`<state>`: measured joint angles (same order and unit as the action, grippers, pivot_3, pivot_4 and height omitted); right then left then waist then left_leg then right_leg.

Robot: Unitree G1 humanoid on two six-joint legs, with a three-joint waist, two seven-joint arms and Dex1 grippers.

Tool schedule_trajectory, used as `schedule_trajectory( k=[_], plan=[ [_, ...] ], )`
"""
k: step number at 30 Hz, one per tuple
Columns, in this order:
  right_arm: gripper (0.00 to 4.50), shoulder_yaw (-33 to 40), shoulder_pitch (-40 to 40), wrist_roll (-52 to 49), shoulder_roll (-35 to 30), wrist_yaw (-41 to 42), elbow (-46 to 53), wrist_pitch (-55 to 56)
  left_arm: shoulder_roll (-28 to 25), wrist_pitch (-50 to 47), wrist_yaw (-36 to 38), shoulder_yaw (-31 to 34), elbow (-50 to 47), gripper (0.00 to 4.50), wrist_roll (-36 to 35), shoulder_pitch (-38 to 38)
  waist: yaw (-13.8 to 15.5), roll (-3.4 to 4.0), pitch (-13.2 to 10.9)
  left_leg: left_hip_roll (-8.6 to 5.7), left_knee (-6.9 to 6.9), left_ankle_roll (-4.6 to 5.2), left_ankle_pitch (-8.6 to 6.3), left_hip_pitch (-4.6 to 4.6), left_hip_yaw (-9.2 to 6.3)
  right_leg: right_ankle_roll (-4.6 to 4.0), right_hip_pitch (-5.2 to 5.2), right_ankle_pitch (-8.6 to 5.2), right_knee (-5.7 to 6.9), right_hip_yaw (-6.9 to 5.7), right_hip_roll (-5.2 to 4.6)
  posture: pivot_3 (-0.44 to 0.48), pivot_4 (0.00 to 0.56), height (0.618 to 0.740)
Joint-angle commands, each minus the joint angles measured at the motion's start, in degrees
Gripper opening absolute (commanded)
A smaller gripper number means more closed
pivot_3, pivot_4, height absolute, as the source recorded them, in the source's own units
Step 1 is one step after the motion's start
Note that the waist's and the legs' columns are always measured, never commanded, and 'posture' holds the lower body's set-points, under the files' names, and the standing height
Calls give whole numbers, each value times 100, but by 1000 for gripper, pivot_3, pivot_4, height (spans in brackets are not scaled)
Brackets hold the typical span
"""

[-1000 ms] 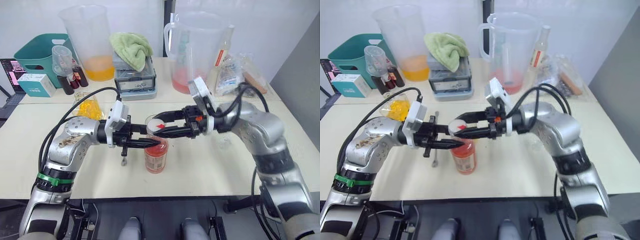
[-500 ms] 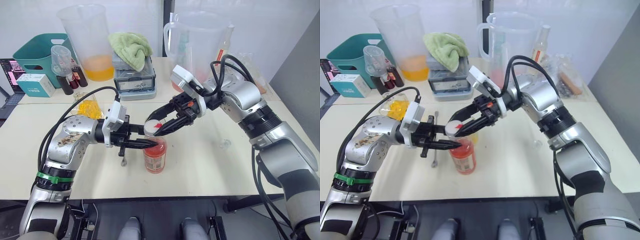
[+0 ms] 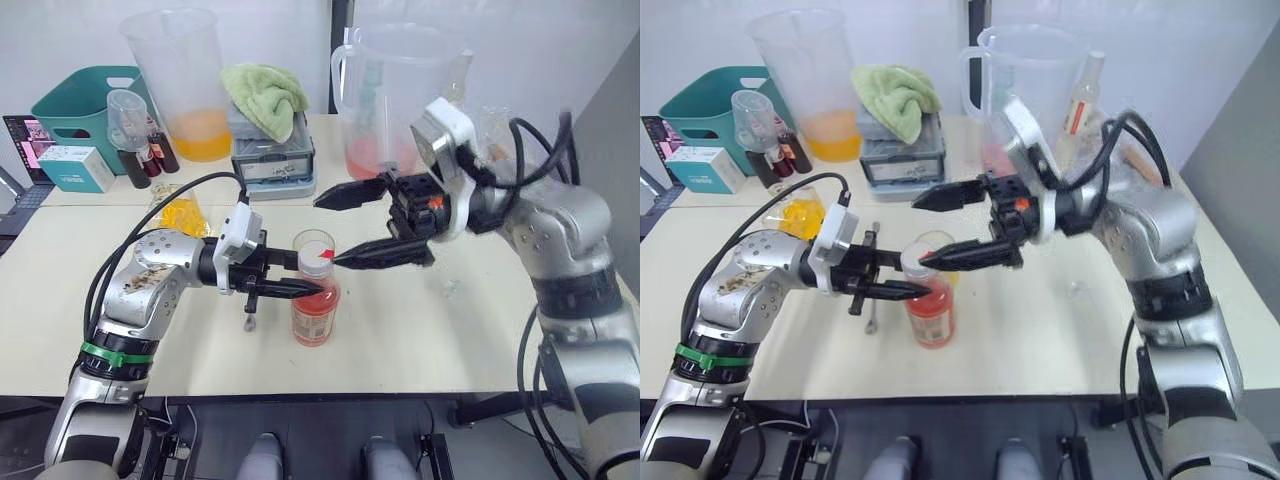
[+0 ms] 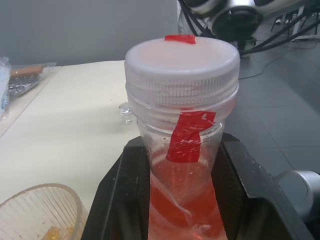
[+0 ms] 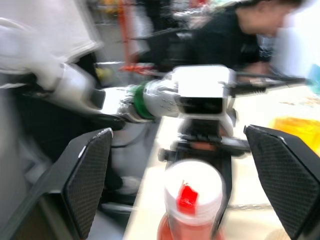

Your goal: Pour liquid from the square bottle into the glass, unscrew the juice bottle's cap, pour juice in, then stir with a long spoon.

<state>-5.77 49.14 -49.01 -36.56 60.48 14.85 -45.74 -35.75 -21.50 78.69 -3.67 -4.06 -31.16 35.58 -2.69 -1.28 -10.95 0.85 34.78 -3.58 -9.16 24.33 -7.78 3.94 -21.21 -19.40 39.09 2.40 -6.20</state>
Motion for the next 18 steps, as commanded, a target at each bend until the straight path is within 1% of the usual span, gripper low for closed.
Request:
schedule_trajectory(
  k=[1,3,4,6,9,18],
  plan=[
    [4468,425,-368,-223,207,-1367,1193,-412,-52,-2,-50,29,-156,1332,-11,-53,-8,0,0,0,2,0,0,1,0,0,-1,0,1,1,0,0,150,740],
    [4468,425,-720,-114,477,-2194,1684,-574,-65,-39,-67,32,-205,1332,-34,-102,-2,0,0,0,1,0,0,-2,0,0,-1,0,5,1,0,0,150,740],
    [4468,439,-818,-144,595,-2472,1830,-643,-71,-52,-72,31,-224,1332,-44,-121,0,0,1,1,0,0,0,-3,0,0,-1,0,5,0,0,0,150,740],
    [4468,455,-941,-328,785,-2829,2056,-794,-81,-61,-75,23,-238,1332,-55,-147,3,0,0,0,1,0,0,-2,0,0,0,0,4,0,0,0,150,740],
    [4468,308,-1046,-193,963,-3306,2237,-925,-116,-25,-23,-18,-183,1332,-7,-195,2,0,0,0,1,0,0,-2,0,0,0,0,3,0,0,0,150,740],
    [4468,242,-1169,-190,751,-3485,2371,-1003,-105,4,-25,-63,-145,1332,23,-191,-2,0,1,1,-2,0,0,-5,0,0,1,0,1,0,0,0,150,740]
  ],
)
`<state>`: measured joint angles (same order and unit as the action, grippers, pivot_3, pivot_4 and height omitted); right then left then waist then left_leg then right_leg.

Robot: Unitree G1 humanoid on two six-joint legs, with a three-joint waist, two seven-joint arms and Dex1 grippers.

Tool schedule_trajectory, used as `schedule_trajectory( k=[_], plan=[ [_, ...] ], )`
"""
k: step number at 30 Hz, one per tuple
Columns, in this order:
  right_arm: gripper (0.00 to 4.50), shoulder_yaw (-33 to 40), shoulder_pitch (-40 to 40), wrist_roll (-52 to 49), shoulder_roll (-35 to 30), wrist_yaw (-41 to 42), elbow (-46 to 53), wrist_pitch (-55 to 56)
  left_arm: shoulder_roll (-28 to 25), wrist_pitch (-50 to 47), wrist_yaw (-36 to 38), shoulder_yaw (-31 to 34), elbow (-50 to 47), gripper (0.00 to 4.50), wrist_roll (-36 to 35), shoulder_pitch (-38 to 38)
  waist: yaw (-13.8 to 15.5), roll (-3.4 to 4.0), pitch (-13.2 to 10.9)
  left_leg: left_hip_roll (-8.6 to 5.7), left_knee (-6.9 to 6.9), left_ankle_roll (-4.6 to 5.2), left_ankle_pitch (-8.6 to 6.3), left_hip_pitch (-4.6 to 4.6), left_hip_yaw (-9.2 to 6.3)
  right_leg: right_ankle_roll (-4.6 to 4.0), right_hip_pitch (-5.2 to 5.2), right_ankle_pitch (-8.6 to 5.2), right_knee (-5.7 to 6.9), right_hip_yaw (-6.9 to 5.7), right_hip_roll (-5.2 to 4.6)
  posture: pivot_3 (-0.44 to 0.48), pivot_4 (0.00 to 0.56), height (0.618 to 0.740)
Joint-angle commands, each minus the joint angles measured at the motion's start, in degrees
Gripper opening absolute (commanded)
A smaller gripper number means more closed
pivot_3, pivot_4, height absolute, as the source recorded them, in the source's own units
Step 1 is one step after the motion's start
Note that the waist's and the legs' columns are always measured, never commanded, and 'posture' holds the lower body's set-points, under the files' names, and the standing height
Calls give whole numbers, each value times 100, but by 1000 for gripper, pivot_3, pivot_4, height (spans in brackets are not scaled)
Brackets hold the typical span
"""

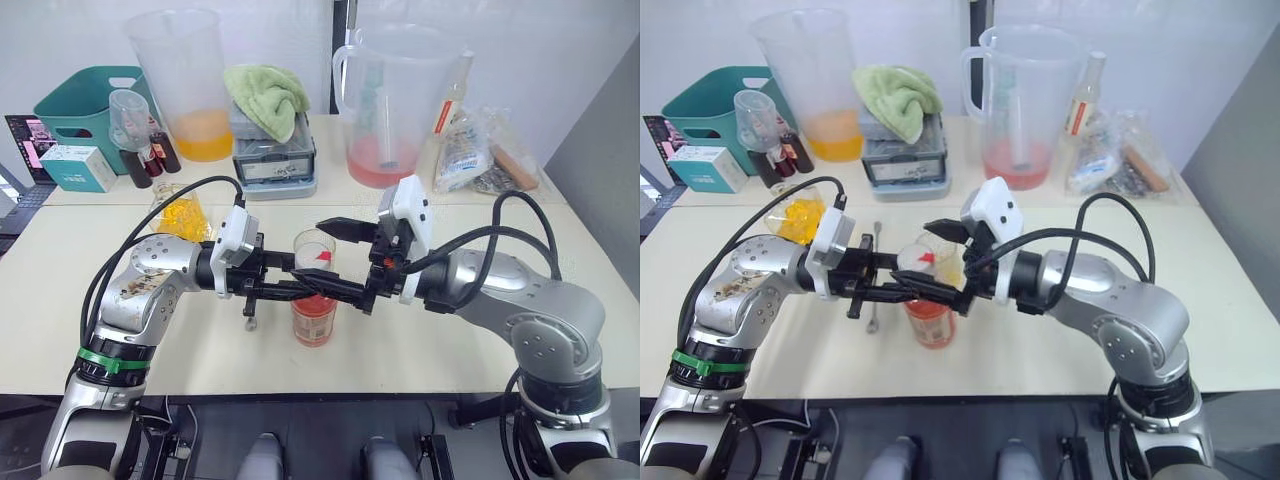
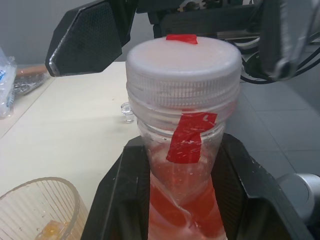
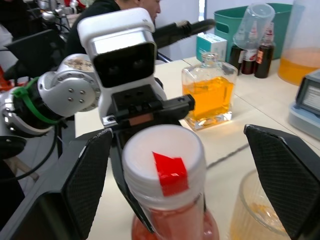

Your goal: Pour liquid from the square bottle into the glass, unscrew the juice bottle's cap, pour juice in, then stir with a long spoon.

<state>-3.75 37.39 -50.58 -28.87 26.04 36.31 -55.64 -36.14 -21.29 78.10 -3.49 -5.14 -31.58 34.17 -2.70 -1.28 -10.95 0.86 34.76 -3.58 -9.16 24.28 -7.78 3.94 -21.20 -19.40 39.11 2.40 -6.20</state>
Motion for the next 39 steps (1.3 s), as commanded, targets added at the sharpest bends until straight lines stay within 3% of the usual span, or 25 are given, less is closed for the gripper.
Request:
schedule_trajectory(
  k=[1,10,13,16,21,25,31,38,39],
  plan=[
    [4468,27,8,-3,-6,-78,209,5,-70,-19,31,-81,-46,1332,66,-54,0,0,0,0,0,0,0,0,0,0,0,0,0,0,0,0,150,740],
    [1736,-56,31,61,30,-91,146,85,-118,-61,2,-61,-109,1332,42,-97,-1,0,0,0,0,0,0,-1,0,0,1,0,-1,0,0,0,150,740],
    [1686,-96,88,70,90,105,15,213,-149,-60,0,-52,-133,1332,42,-134,-11,0,0,0,-1,0,0,-2,0,0,1,0,-1,0,0,0,150,740],
    [1686,-306,233,264,-168,1067,-348,583,-174,-89,-13,-43,-158,1332,29,-134,-21,0,0,1,-2,0,0,-4,0,0,2,0,0,0,0,0,150,740],
    [1686,-1279,1294,937,-564,4600,-2667,1787,-233,-55,64,-65,-167,1332,47,-168,-64,0,0,1,-4,0,0,-14,3,0,11,0,-3,-1,1,0,150,740],
    [1686,-2549,2676,1475,-178,6474,-4858,2861,-284,-85,61,-61,-274,1332,17,-236,-144,2,1,2,-6,2,-1,-21,3,1,17,-1,-8,-1,2,0,150,740],
    [1686,-4432,4067,1191,184,6646,-6716,4033,-360,-110,83,-41,-337,1332,-2,-276,-157,9,7,4,-16,3,-2,-35,3,0,23,0,-9,-2,2,0,150,740],
    [1686,-4578,4428,412,-64,6646,-6685,3950,-388,-72,83,38,-297,1332,-9,-300,-138,11,10,7,-44,3,-2,-103,3,1,72,-1,-13,-2,2,0,150,740],
    [2186,-4490,4411,349,-116,6646,-6612,3870,-385,-62,90,39,-270,1332,-3,-285,-137,11,10,7,-44,3,-2,-103,3,1,72,-1,-13,-1,2,0,150,740]
  ],
)
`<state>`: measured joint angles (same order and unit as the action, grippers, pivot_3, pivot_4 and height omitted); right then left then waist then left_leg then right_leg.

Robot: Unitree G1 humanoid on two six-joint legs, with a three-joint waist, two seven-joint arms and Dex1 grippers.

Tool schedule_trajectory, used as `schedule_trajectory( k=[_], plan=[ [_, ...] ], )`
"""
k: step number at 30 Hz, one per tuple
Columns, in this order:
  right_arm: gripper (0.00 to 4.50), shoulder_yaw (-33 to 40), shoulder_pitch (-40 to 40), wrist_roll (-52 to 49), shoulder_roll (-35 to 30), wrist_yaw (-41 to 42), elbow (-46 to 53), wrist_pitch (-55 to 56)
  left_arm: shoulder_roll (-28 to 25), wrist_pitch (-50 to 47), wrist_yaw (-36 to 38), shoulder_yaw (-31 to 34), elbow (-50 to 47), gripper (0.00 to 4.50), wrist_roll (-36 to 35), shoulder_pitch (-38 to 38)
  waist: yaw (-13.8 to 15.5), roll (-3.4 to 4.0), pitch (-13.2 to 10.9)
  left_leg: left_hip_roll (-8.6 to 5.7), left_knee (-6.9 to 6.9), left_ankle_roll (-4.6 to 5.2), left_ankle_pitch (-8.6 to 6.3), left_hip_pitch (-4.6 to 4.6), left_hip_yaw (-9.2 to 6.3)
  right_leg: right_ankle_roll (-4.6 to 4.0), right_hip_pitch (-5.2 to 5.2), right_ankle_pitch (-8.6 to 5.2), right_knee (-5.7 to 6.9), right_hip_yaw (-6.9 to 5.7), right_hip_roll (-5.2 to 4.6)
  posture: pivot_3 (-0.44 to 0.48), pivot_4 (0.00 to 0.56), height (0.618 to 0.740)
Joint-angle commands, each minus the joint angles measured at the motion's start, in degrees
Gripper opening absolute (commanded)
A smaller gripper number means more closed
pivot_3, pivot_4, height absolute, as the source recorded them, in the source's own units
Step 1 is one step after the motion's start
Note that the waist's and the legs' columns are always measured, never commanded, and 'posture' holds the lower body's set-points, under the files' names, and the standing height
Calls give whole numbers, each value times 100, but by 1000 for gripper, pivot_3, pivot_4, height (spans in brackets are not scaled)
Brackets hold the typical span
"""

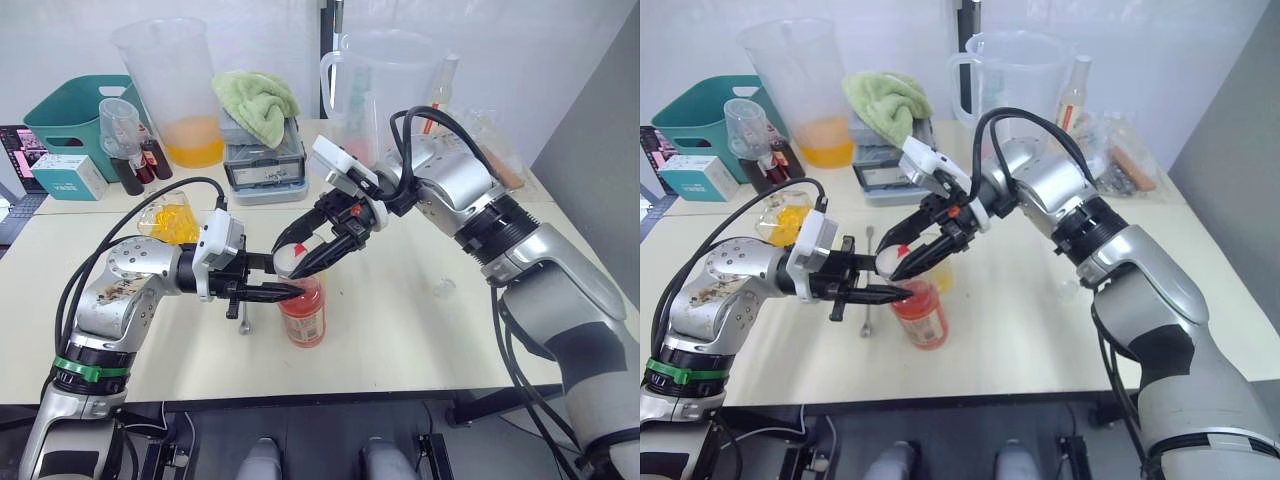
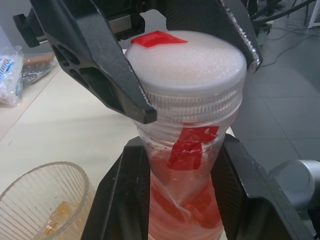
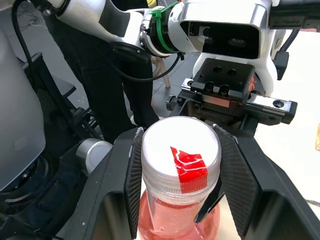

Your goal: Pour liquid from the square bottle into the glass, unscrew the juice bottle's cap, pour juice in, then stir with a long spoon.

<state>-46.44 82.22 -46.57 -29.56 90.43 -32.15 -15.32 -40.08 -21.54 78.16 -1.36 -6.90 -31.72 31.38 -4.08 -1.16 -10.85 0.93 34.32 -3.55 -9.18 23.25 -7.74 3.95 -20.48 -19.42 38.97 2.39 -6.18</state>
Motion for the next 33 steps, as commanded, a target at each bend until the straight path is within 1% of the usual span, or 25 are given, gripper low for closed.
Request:
schedule_trajectory(
  k=[1,2,6,10,13,16,17,19,21,23,27,33],
  plan=[
    [2723,-126,-95,-120,-107,207,325,-252,12,-30,90,-173,-68,1332,15,9,1,0,0,0,0,0,0,1,0,0,-1,0,0,0,0,0,150,740],
    [3067,-73,-109,-160,-142,207,380,-303,14,-23,93,-174,-55,1332,20,18,0,0,0,0,-1,0,0,2,0,0,-2,0,0,0,0,0,150,740],
    [4439,764,-401,-362,-478,207,947,-904,33,-19,102,-189,12,1332,19,55,10,1,-1,-1,4,-1,0,41,0,0,-34,0,2,0,0,0,150,740],
    [4439,1749,-971,-253,-739,-104,1736,-1409,56,-18,110,-199,55,1332,17,66,29,0,-1,-2,12,-1,1,60,0,0,-49,0,4,0,0,0,150,740],
    [4439,2623,-1791,-338,-982,-1400,2954,-1903,103,-14,70,-201,84,1332,26,85,34,0,-1,-1,11,-1,1,61,0,0,-50,0,4,0,0,0,150,740],
    [4439,3321,-2668,-272,-1045,-2808,4243,-2349,132,-26,23,-186,42,1332,20,56,49,-1,-1,-2,11,-1,1,65,0,0,-52,0,3,2,0,0,150,740],
    [4439,3571,-3041,-319,-1010,-3414,4772,-2526,131,-33,11,-175,24,1332,13,39,49,-1,-1,-2,11,-1,1,65,1,0,-53,0,2,2,0,0,150,740],
    [4439,3916,-3520,-459,-876,-4306,5495,-2865,120,-41,4,-154,-6,1332,2,7,47,-1,-1,-1,12,-1,1,70,1,0,-58,0,5,3,0,0,150,740],
    [4439,4057,-4053,-376,-574,-5489,6318,-3246,115,-46,3,-147,3,1332,5,3,43,-1,-1,-2,15,-1,1,79,2,-1,-63,0,6,4,0,0,150,740],
    [4439,4128,-4336,-330,-295,-6289,6791,-3555,124,-64,-4,-148,11,1332,-2,15,40,0,-1,-2,18,-1,1,80,1,-1,-64,0,8,4,0,0,150,740],
    [4439,4183,-4491,-519,19,-6927,7130,-3979,133,-76,27,-173,58,1332,-5,68,48,-1,-1,-3,27,-1,1,84,1,-1,-64,1,10,4,0,0,150,740],
    [4439,4252,-4518,-577,270,-7406,7224,-4186,140,-73,99,-216,166,1332,4,173,42,0,-1,-2,26,0,1,83,1,-1,-64,1,9,4,0,0,150,740]
  ],
)
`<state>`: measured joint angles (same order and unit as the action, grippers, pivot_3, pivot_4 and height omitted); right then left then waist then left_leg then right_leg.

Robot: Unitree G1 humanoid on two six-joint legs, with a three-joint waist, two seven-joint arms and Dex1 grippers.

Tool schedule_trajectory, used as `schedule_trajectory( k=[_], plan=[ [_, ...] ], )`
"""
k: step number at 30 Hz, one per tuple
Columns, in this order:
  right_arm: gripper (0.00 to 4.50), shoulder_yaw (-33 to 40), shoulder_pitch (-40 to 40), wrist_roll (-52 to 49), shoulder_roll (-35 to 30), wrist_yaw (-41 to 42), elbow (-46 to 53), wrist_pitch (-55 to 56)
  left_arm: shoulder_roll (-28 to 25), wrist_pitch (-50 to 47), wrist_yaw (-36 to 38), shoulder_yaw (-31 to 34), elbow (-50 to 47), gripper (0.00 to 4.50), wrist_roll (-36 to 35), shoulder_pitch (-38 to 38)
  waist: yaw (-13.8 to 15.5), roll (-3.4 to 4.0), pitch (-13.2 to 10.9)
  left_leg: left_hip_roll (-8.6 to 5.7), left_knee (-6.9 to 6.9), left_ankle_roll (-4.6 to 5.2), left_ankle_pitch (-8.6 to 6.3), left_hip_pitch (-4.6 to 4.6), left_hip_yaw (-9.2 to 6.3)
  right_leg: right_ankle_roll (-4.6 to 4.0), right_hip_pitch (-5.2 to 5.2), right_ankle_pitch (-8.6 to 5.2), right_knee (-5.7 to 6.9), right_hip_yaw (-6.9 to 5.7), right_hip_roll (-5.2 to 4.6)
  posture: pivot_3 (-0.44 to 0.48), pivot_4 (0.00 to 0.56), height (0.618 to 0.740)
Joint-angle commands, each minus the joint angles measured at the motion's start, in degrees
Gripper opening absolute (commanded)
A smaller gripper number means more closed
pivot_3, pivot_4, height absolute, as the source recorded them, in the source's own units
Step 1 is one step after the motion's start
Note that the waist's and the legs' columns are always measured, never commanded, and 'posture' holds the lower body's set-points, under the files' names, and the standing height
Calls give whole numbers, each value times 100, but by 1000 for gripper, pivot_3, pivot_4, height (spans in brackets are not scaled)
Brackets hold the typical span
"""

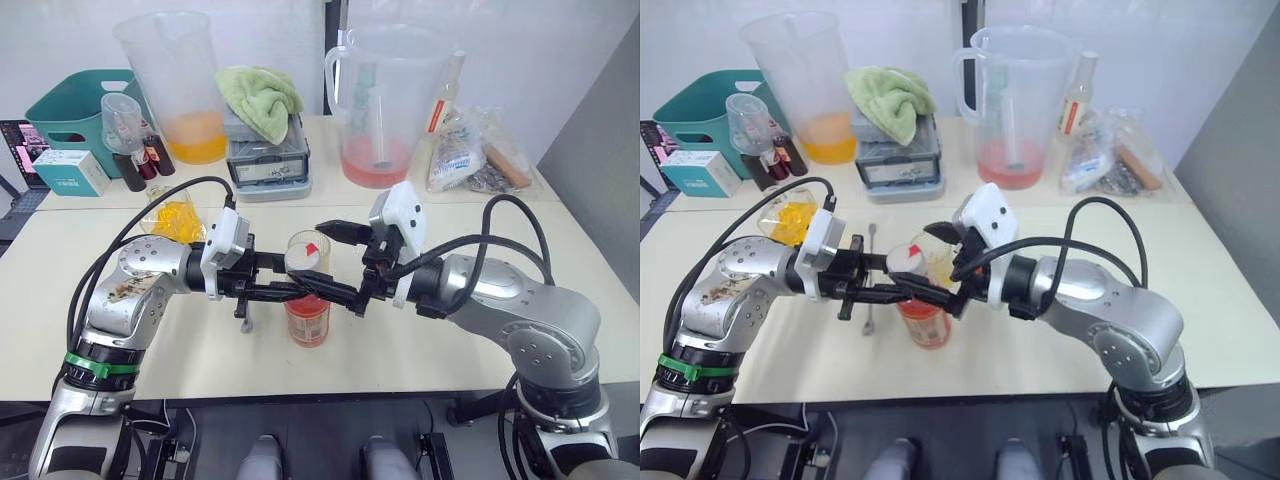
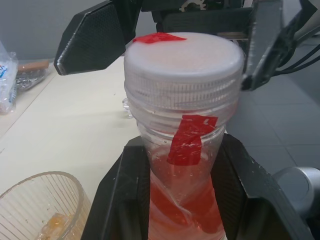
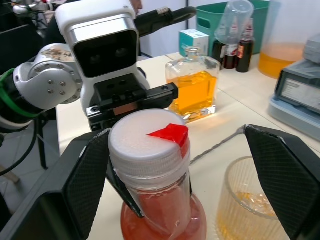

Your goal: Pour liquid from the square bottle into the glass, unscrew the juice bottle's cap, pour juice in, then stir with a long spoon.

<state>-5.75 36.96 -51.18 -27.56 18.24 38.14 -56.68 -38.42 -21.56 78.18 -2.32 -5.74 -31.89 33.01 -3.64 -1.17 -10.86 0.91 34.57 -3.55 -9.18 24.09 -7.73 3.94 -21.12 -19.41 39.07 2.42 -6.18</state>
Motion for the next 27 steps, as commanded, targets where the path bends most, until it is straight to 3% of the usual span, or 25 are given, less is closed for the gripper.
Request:
schedule_trajectory(
  k=[1,8,17,21,24,27],
  plan=[
    [4439,196,2,-125,88,-222,205,-63,-24,-74,108,-127,64,1332,23,26,-3,0,0,0,0,0,0,0,0,0,0,0,0,0,0,0,150,740],
    [4439,174,-54,-107,140,-366,271,-68,-37,-71,126,-135,58,1332,23,30,-2,0,0,0,0,0,0,0,0,0,0,0,0,0,0,0,150,740],
    [1714,84,-49,-48,124,-321,293,-19,-112,-116,114,-94,-33,1332,8,-41,-7,0,0,0,-1,0,0,0,0,0,0,0,0,0,0,0,150,740],
    [1711,39,72,24,111,-88,131,77,-153,-144,93,-54,-113,1332,-9,-117,-29,0,0,1,-2,0,0,-1,0,0,0,0,0,0,0,0,150,740],
    [1711,-88,294,192,-80,640,-292,314,-160,-156,88,-45,-120,1332,-2,-127,-34,0,0,1,-2,1,0,-2,0,0,0,0,0,0,0,0,150,740],
    [1711,-629,764,740,-512,3054,-1827,1369,-177,-129,98,-51,-117,1332,14,-153,-44,0,0,0,-2,1,0,-3,0,0,1,0,-2,0,0,0,150,740]
  ],
)
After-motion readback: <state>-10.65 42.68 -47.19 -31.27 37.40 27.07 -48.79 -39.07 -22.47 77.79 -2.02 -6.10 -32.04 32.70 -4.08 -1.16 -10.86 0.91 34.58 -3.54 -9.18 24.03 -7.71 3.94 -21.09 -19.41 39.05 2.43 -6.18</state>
